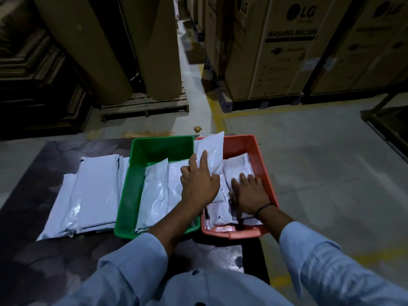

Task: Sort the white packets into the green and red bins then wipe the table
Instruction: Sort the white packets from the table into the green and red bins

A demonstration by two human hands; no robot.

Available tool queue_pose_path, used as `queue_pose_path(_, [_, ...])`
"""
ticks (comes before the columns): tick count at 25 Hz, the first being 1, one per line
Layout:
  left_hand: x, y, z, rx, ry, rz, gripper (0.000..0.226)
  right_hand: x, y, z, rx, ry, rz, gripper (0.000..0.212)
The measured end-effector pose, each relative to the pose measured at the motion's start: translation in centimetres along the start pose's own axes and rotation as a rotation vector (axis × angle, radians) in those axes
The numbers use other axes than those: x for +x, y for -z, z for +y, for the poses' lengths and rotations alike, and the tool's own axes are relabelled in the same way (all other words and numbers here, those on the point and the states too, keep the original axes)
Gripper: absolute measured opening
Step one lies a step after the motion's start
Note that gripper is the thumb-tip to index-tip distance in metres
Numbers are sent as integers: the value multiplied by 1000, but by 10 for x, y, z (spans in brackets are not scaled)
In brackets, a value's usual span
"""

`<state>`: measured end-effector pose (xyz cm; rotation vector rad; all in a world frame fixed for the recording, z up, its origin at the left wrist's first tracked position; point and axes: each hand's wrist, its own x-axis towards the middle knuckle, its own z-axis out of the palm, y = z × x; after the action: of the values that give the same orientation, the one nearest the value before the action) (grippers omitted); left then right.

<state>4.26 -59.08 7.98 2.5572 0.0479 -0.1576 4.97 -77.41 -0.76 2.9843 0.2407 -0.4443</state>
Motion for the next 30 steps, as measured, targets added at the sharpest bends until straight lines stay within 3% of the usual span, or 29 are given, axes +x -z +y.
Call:
queue_pose_path(4, [-1,-4,0,44,32,-13,74,4,-13,-6,-26,0,-73,67])
queue_pose_path(8, [-3,-9,-1,65,72,-8,75,2,-12,-4,16,14,-11,75])
queue_pose_path(12, [-8,-20,7,80,34,-26,75,-7,11,4,98,54,228,47])
queue_pose_path(14, [-9,-30,12,95,17,-31,75,-9,26,17,128,19,418,46])
queue_pose_path(16, [-8,-43,20,120,29,-42,73,-10,32,35,115,-58,489,43])
queue_pose_path(23, [-4,-88,28,315,126,-179,86,-15,13,52,174,-10,328,51])
queue_pose_path(30, [0,-119,9,297,-117,-454,82,-12,10,53,209,-5,323,43])
